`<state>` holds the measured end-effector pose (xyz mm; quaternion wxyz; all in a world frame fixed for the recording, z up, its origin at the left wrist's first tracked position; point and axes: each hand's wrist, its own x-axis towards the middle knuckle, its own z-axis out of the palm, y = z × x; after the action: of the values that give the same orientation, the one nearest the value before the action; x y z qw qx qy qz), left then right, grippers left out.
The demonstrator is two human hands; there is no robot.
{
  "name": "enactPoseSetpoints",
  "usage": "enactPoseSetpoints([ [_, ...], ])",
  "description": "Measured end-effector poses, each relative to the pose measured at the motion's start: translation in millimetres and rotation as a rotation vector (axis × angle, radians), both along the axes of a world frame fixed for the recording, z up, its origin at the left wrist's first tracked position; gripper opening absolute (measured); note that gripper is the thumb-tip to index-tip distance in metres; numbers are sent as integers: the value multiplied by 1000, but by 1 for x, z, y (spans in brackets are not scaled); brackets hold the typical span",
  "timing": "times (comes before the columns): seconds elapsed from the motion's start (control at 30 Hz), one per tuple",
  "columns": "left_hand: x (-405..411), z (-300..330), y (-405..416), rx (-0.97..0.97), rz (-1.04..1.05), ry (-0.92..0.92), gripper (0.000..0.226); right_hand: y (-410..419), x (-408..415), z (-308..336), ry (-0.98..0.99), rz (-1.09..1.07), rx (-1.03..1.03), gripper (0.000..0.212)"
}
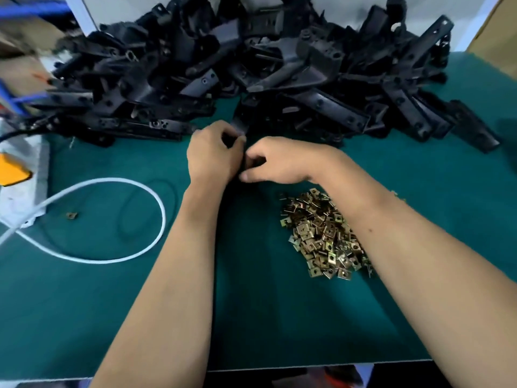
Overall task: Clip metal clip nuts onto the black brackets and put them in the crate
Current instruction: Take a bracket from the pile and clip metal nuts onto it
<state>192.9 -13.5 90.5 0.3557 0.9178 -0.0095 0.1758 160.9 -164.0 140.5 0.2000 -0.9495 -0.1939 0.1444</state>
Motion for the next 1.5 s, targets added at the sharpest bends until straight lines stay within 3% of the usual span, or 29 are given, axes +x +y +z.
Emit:
enactPoseSetpoints([
  [0.17, -8, 6, -11, -119, -19, -107, 45, -29, -24, 19, 141, 46, -100, 33],
  [0.27, -11, 8, -16, -150, 85, -185, 42, -35, -36, 15, 89, 61, -147, 35],
  [0.33, -8, 5, -16, -133, 84, -119, 40, -39, -41, 9, 74, 51, -104, 27],
  [0.43, -11, 2, -22, 17, -49, 119, 73, -49, -45, 0, 65, 44, -27, 16],
  [0.5, -12, 1, -28, 122, -87, 171, 85, -56, -46, -5, 29, 47, 31, 14],
  [0.63, -14, 5, -34, 250, -90, 162, 54, -70, -50, -20, -92, -4, 176, 16],
  [0.73, -24, 12, -38, 255, -48, 124, 48, -76, -54, -30, -121, -85, 345, 15],
  [0.87, -38, 26, -41, -127, 36, 158, 57, -78, -53, -38, -238, -225, 534, 10],
  [1.0, -45, 28, -42, -426, 7, 247, 76, -79, -50, -40, -206, -308, 706, 20],
  [1.17, -35, 24, -31, -720, -153, 345, 49, -78, -49, -40, -160, -318, 901, 16],
  [1.37, -41, 32, -10, -1036, -656, 610, 23, -76, -49, -41, -127, -386, 967, 9],
  [1.5, -42, 31, -23, -1453, -621, 558, 12, -75, -50, -40, -83, -439, 1011, 8],
])
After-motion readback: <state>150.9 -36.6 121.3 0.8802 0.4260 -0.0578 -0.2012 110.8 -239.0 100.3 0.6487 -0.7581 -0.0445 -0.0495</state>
